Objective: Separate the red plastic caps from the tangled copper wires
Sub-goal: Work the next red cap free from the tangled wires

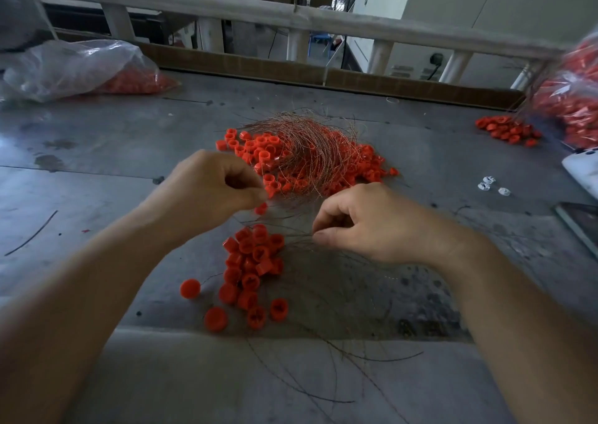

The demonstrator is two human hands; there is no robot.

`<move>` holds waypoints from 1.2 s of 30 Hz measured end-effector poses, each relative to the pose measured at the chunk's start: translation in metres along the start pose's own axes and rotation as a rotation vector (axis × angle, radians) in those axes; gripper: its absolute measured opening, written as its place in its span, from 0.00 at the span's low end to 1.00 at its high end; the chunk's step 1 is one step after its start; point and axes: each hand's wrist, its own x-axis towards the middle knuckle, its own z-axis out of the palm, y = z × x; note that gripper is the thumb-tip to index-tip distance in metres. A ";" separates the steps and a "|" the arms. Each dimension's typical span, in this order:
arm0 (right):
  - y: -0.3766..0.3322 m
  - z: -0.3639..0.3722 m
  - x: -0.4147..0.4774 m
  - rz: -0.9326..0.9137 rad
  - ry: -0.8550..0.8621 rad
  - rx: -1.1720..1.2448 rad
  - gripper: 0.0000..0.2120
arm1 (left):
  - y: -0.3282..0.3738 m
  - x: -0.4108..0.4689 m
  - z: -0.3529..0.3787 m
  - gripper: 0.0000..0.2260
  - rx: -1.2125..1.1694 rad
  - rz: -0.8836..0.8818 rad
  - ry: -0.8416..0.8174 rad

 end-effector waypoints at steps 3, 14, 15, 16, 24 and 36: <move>0.000 -0.006 -0.003 0.009 -0.078 0.031 0.08 | -0.007 0.006 0.006 0.04 0.141 0.010 0.136; 0.018 -0.032 -0.007 0.063 0.673 0.322 0.06 | -0.006 0.017 0.022 0.05 0.318 0.072 0.175; 0.019 -0.032 -0.007 0.066 0.733 0.346 0.06 | -0.005 0.018 0.023 0.05 0.323 0.070 0.167; 0.019 -0.032 -0.007 0.071 0.769 0.358 0.07 | -0.004 0.017 0.024 0.05 0.327 0.070 0.161; 0.024 -0.026 0.000 0.112 0.770 0.306 0.08 | -0.006 0.017 0.024 0.03 0.321 0.077 0.184; 0.047 -0.001 0.018 0.268 0.569 0.058 0.06 | -0.006 0.010 0.007 0.10 0.144 0.048 0.282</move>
